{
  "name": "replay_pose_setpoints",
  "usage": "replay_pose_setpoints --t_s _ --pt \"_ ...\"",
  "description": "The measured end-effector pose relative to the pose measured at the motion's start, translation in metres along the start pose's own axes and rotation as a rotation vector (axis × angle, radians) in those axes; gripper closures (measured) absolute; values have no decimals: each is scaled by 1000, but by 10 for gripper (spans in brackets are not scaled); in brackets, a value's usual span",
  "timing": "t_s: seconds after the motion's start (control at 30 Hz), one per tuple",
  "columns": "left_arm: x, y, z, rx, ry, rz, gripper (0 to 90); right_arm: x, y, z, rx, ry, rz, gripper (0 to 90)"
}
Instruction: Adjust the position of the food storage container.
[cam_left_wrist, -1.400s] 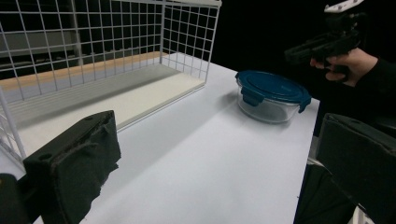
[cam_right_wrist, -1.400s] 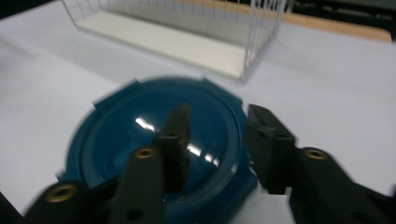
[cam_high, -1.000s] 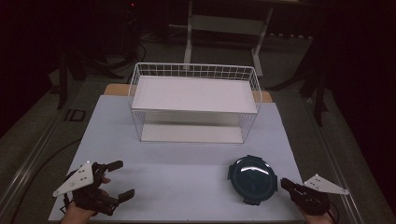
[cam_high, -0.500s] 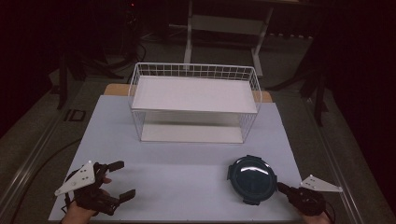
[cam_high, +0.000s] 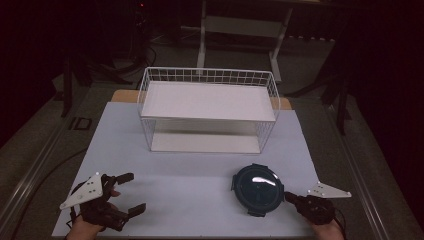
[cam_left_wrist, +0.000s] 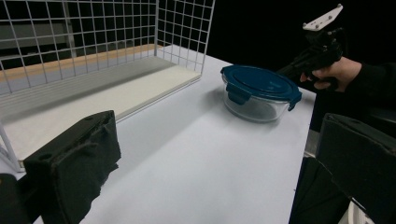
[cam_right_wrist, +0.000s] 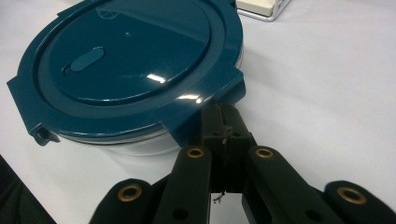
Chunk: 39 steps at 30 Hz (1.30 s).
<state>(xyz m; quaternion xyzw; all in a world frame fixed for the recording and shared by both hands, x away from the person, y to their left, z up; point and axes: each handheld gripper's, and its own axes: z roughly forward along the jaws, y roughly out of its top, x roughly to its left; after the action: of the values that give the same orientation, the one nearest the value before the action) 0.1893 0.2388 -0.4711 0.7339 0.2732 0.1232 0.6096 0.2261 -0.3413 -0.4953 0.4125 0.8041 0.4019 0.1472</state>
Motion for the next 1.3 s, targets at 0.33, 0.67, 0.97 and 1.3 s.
replay_pose_setpoints --t_s 0.33,0.67,0.97,1.3 --pt "0 0 0 -1 -1 2 0 1 -2 -2 11 17 -11 900" --pt "0 0 2 6 -5 1 0 2 4 6 -5 31 18 900" --pt "0 -1 2 8 -7 0 0 13 19 25 13 71 -14 900" --pt "0 0 2 8 -10 -1 0 24 31 42 25 119 -32 900"
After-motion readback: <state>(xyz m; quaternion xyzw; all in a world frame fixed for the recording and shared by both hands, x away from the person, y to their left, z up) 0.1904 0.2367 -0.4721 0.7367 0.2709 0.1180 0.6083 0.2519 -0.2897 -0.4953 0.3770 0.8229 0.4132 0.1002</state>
